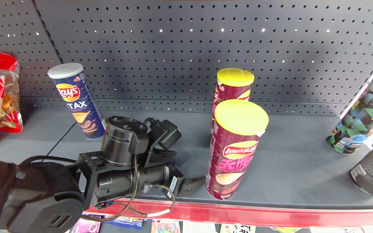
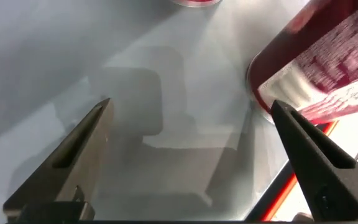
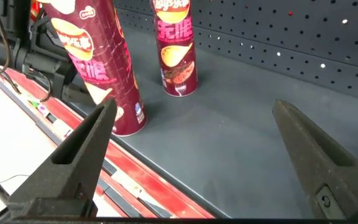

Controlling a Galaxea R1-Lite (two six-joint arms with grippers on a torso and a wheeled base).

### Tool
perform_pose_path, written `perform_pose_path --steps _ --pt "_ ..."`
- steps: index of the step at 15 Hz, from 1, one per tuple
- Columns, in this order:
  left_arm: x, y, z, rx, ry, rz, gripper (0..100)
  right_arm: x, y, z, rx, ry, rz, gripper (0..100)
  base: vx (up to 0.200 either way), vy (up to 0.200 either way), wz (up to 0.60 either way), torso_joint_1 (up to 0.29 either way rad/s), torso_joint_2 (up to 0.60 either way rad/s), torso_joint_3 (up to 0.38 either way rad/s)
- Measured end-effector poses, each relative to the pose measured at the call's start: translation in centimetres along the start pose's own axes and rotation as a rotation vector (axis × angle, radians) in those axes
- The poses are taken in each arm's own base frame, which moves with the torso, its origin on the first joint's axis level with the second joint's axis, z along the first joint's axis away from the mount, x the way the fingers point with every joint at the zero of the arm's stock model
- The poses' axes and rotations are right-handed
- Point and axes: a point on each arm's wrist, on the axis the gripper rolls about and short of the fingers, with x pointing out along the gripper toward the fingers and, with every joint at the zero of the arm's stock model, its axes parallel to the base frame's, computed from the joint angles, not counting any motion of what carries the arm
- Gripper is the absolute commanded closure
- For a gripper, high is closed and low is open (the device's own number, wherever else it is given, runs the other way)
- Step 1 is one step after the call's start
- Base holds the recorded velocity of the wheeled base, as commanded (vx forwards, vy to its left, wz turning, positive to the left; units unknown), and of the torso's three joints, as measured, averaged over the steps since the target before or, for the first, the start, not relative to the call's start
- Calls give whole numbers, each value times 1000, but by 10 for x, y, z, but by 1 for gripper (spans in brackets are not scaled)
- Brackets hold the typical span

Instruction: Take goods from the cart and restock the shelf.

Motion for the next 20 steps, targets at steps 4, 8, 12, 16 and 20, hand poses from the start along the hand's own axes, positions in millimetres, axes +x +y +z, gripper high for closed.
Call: perform_pose_path --steps 4,8,12,16,20 --pt "-33 13 3 -23 -49 91 0 -8 -1 -12 -4 15 -41 0 0 0 0 0 0 0" --pt "-123 26 -1 -70 -140 242 0 -29 -3 -28 -17 84 -193 0 0 0 0 0 0 0" --pt "-231 2 -44 -158 -95 435 0 -67 5 -38 -5 202 -554 0 0 0 0 0 0 0" --pt "-293 -48 -115 -206 -98 610 0 -90 21 -51 -47 226 -719 0 0 0 0 0 0 0" --pt "-303 -61 -135 -114 -192 743 0 -93 22 -55 -59 229 -776 0 0 0 0 0 0 0"
